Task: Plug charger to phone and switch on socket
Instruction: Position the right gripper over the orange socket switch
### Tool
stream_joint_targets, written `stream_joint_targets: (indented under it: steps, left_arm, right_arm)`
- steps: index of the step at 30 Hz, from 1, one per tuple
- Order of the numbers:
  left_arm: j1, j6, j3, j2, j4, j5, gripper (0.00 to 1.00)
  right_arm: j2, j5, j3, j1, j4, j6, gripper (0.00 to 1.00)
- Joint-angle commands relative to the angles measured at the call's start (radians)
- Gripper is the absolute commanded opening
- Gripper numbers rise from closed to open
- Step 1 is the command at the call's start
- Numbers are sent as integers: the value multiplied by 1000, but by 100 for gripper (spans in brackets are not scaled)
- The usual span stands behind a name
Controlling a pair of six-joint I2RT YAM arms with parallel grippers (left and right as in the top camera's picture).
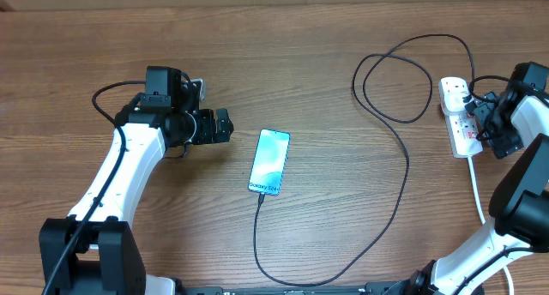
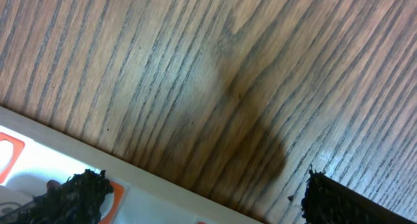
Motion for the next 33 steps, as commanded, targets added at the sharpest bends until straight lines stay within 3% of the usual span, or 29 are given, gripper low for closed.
stream_joint_targets:
  steps: [1, 33]
  left_arm:
    - [2, -2, 20, -23, 0, -2, 100]
    - [2, -2, 20, -23, 1, -2, 100]
  right_arm:
    - [15, -96, 21, 15, -7, -3, 100]
    - [15, -158, 20, 16, -64, -60, 100]
